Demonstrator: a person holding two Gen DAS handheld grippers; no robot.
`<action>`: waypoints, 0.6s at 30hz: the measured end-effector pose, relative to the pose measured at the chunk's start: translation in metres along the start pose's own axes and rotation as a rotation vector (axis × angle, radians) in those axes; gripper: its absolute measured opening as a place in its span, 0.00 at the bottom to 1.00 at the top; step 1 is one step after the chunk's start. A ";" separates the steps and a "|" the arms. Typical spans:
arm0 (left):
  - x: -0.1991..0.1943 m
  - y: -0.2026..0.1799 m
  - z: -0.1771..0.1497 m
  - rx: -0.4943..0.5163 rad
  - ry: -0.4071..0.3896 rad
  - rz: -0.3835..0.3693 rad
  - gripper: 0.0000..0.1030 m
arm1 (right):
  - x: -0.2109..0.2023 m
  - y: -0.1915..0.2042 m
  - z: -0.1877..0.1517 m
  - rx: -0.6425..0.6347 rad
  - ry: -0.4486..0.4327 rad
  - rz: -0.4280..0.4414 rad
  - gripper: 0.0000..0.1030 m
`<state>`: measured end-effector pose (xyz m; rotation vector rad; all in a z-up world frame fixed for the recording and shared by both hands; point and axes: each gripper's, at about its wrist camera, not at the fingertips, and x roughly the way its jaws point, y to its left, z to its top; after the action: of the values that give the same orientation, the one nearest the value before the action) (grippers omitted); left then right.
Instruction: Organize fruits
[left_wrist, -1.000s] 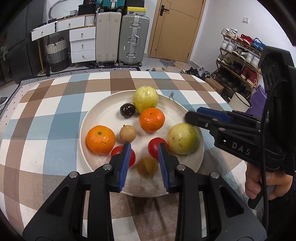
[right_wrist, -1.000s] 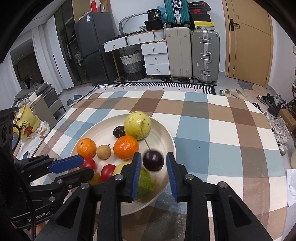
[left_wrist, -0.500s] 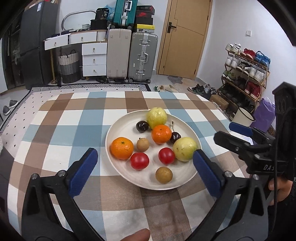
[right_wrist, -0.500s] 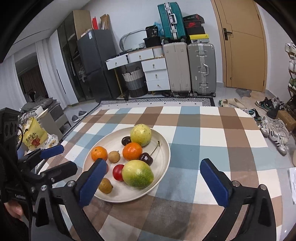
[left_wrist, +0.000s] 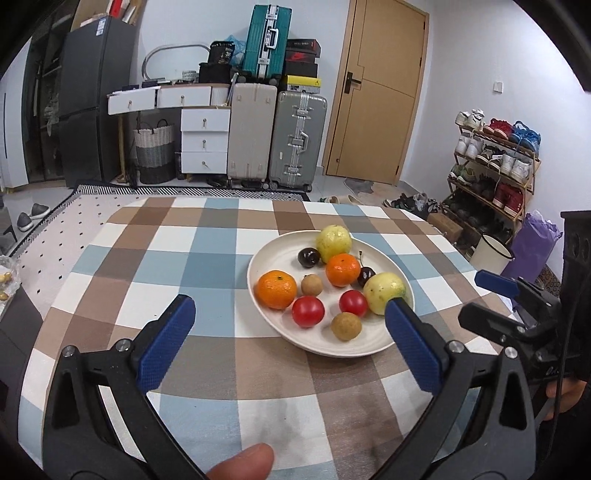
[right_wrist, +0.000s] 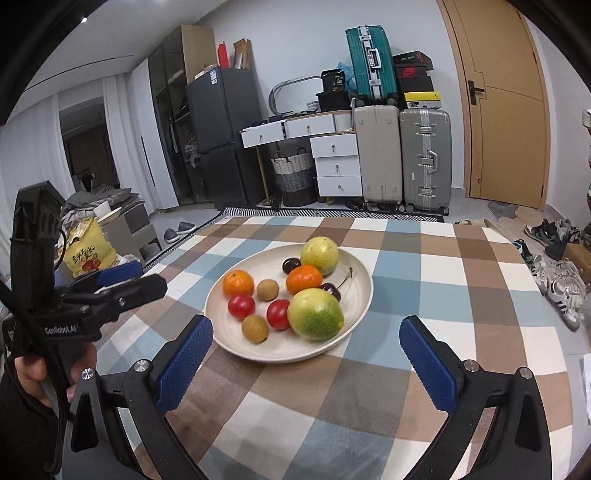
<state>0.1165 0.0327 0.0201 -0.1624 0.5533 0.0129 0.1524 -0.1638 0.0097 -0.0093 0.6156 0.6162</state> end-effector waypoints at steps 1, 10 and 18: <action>-0.001 0.001 -0.002 0.010 -0.012 0.007 0.99 | 0.000 0.002 -0.002 -0.007 -0.003 0.003 1.00; 0.008 -0.002 -0.019 0.052 -0.046 0.035 0.99 | 0.001 0.009 -0.014 -0.032 -0.053 0.004 1.00; 0.012 0.001 -0.021 0.027 -0.047 0.009 0.99 | -0.006 0.009 -0.015 -0.032 -0.093 0.010 1.00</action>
<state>0.1159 0.0301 -0.0042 -0.1333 0.5068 0.0184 0.1363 -0.1625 0.0023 -0.0079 0.5163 0.6326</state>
